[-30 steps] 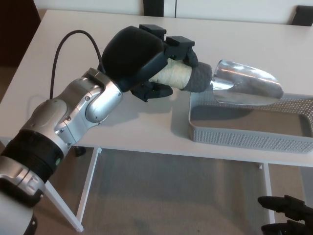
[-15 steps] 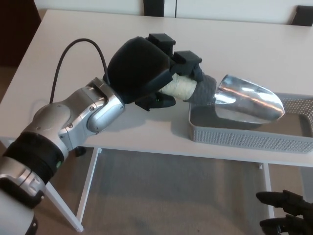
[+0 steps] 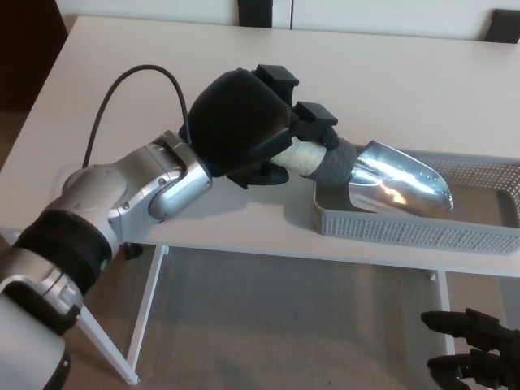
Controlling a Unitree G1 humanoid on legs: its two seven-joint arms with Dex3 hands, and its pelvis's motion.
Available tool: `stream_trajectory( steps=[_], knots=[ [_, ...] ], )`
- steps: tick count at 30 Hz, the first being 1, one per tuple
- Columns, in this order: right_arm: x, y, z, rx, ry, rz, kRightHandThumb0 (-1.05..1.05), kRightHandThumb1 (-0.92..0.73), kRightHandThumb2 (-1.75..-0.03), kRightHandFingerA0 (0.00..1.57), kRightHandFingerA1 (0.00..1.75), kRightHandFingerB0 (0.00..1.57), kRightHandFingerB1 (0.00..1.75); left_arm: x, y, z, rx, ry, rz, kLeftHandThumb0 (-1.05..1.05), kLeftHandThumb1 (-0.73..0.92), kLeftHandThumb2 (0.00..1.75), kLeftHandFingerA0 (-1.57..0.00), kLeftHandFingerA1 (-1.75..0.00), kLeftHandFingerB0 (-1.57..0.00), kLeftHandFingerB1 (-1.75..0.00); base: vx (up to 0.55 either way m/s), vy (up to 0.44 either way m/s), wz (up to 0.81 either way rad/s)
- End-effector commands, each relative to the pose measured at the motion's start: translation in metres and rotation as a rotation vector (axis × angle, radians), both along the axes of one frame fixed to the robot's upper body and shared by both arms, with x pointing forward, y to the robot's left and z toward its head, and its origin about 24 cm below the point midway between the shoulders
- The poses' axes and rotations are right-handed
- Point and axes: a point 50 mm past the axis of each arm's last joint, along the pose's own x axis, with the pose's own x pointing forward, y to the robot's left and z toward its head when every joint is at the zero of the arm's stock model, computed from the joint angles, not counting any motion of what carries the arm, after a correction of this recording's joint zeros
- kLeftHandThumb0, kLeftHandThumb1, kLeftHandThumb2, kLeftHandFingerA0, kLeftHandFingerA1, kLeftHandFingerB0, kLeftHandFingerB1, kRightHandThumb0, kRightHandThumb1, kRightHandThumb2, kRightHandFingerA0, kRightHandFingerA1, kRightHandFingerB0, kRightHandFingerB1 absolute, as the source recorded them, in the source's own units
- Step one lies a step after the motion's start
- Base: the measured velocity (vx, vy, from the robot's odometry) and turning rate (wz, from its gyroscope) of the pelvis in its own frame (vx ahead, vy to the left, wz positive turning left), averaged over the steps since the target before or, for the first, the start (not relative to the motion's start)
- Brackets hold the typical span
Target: The robot walks towards a desk on which a shovel is kept on the left hand side and a container is kept on the right hand side. The robot picks up the shovel using its left hand and places it in the container.
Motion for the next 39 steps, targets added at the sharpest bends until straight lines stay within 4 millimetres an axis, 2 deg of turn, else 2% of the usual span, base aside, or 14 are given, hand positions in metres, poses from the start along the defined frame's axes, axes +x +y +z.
stream_trajectory(
  steps=[1, 3, 4, 19, 20, 21, 22, 23, 24, 25, 27, 33, 34, 39],
  knots=[
    [0.001, -0.002, 0.004, -0.019, -0.008, 0.019, -0.40, -0.64, -0.59, 0.63, 0.45, 0.46, 0.38, 0.001, -0.007, 0.008, -0.031, -0.042, -0.041, -0.27, 0.71, 0.64, -0.86, -1.68, -0.81, -0.66, 0.00, 0.000, 0.00],
    [0.001, -0.002, 0.004, -0.022, -0.011, 0.023, -0.46, -0.54, -0.81, 0.55, 0.55, 0.41, 0.50, 0.002, -0.011, 0.009, -0.024, -0.054, -0.046, -0.27, 0.70, 0.61, -0.83, -1.70, -0.80, -0.70, 0.00, 0.000, 0.00],
    [0.001, -0.002, 0.004, -0.022, -0.011, 0.025, -0.40, -0.64, -0.59, 0.63, 0.44, 0.46, 0.38, 0.002, -0.013, 0.009, -0.010, -0.049, -0.044, -0.24, 0.69, 0.60, -0.79, -1.70, -0.78, -0.74, 0.00, 0.000, 0.00],
    [0.001, -0.001, 0.006, -0.033, -0.010, 0.035, -0.40, -0.65, -0.59, 0.63, 0.44, 0.47, 0.38, 0.000, -0.037, 0.006, -0.065, -0.045, -0.093, -0.23, 0.67, 0.60, -0.86, -1.72, -0.84, -0.75, 0.00, 0.000, 0.00],
    [0.001, -0.002, 0.005, -0.036, -0.011, 0.037, -0.41, -0.64, -0.59, 0.63, 0.44, 0.46, 0.38, 0.000, -0.038, 0.006, -0.063, -0.041, -0.093, -0.25, 0.49, 0.88, -1.16, -1.36, -0.81, -0.84, 0.00, 0.000, 0.00],
    [0.001, -0.002, 0.005, -0.037, -0.010, 0.038, -0.47, -0.55, -0.81, 0.54, 0.55, 0.41, 0.49, 0.000, -0.039, 0.005, -0.050, -0.020, -0.088, -0.21, 0.70, 0.59, -0.82, -1.73, -0.79, -0.82, 0.00, 0.000, 0.00],
    [0.003, -0.001, 0.006, -0.027, -0.008, 0.033, -0.47, -0.54, -0.81, 0.54, 0.55, 0.41, 0.50, 0.002, -0.040, 0.005, -0.025, 0.003, -0.077, -0.23, 0.75, 0.61, -0.77, -1.70, -0.73, -0.94, 0.00, 0.000, 0.00],
    [0.003, -0.001, 0.007, -0.032, -0.014, 0.038, -0.47, -0.55, -0.81, 0.54, 0.55, 0.41, 0.50, 0.004, -0.041, 0.004, 0.023, 0.088, -0.069, -0.33, 0.67, 0.60, -0.53, -1.12, -0.64, -0.53, 0.00, 0.000, 0.00],
    [0.003, -0.001, 0.007, -0.034, -0.014, 0.039, -0.47, -0.55, -0.81, 0.54, 0.55, 0.41, 0.50, 0.007, -0.041, 0.002, 0.099, 0.185, -0.021, -0.34, 0.43, 0.97, 0.00, -0.50, 0.00, -0.46, 0.00, 0.000, 0.00],
    [0.003, -0.001, 0.007, -0.029, -0.017, 0.040, -0.46, -0.55, -0.81, 0.55, 0.55, 0.42, 0.50, 0.010, -0.041, -0.001, 0.170, 0.284, 0.028, -0.74, 0.48, 0.83, 0.00, -0.06, -0.07, -0.22, 0.00, 0.000, 0.00],
    [0.003, -0.001, 0.006, -0.027, -0.017, 0.036, -0.40, -0.64, -0.59, 0.63, 0.44, 0.48, 0.39, 0.010, -0.042, -0.002, 0.192, 0.336, 0.046, -0.82, 0.52, 0.57, 0.00, 0.00, 0.00, -0.11, 0.00, 0.000, 0.00],
    [0.003, 0.000, 0.007, -0.029, -0.018, 0.040, -0.47, -0.54, -0.81, 0.54, 0.55, 0.42, 0.50, 0.010, -0.042, -0.002, 0.239, 0.364, 0.060, -0.95, 0.56, 0.62, 0.00, 0.00, 0.00, -0.04, 0.00, 0.000, 0.00],
    [0.004, -0.001, 0.007, -0.031, -0.018, 0.040, -0.47, -0.55, -0.81, 0.55, 0.55, 0.42, 0.50, 0.011, -0.042, -0.001, 0.245, 0.369, 0.064, -0.87, 0.46, 0.86, 0.00, 0.00, 0.00, -0.06, 0.00, 0.000, 0.00],
    [0.003, 0.000, 0.007, -0.032, -0.014, 0.043, -0.47, -0.55, -0.81, 0.54, 0.55, 0.42, 0.50, 0.012, -0.039, 0.000, 0.248, 0.380, 0.068, -1.01, 0.61, 0.65, 0.00, 0.00, 0.00, -0.05, 0.00, 0.000, 0.00]
  ],
)
